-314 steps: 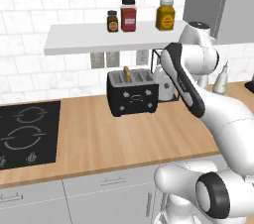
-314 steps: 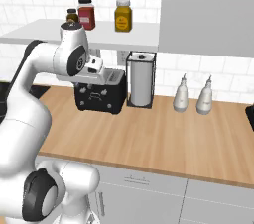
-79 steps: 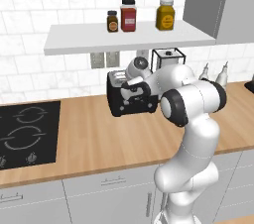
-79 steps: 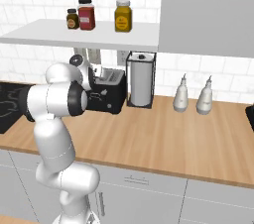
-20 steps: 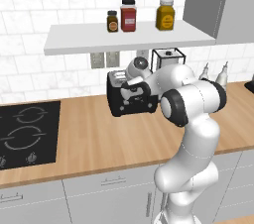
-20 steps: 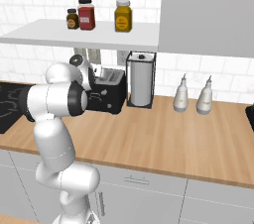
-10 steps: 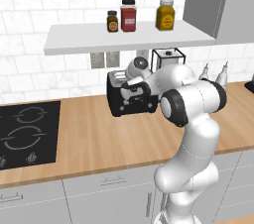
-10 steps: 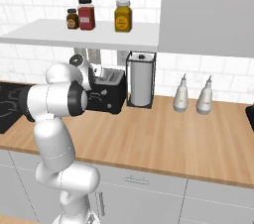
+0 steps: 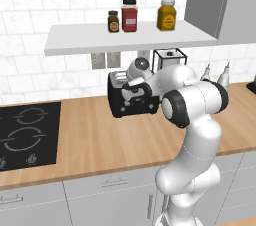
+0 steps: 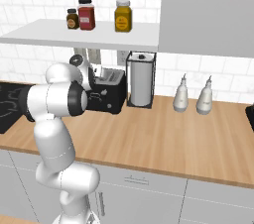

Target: Start the toaster. Once the lever pops up, take the bread to the plate on the dining counter.

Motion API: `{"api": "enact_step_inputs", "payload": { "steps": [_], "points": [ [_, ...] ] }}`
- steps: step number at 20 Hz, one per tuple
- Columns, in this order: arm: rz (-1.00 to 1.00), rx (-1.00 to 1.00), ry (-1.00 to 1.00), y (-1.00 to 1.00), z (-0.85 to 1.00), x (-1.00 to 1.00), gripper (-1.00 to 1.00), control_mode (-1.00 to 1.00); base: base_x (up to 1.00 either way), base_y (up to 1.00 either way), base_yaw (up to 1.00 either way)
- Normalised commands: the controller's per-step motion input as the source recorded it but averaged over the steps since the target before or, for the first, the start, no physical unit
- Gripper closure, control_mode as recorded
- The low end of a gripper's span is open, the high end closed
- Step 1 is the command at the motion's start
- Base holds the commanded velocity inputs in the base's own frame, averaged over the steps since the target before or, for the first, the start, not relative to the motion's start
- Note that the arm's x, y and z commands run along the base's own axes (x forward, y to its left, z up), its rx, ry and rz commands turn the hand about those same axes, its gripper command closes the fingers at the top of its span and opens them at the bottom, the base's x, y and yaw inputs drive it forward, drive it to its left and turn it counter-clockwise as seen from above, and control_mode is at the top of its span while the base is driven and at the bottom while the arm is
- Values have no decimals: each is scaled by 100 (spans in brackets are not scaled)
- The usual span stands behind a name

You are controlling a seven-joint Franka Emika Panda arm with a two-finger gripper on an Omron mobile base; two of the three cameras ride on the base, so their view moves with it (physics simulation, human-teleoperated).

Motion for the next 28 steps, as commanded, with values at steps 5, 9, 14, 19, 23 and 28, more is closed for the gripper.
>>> {"api": "enact_step_inputs", "payload": {
  "steps": [5,9,14,19,23,28],
  "points": [
    [0,0,0,0,0,0,-100,-100,0,0,0],
    [0,0,0,0,0,0,-100,-100,0,0,0],
    [0,0,0,0,0,0,-100,-100,0,0,0],
    [0,0,0,0,0,0,-100,-100,0,0,0],
    [0,0,0,0,0,0,-100,-100,0,0,0],
    [0,0,0,0,0,0,-100,-100,0,0,0]
  ]
}}
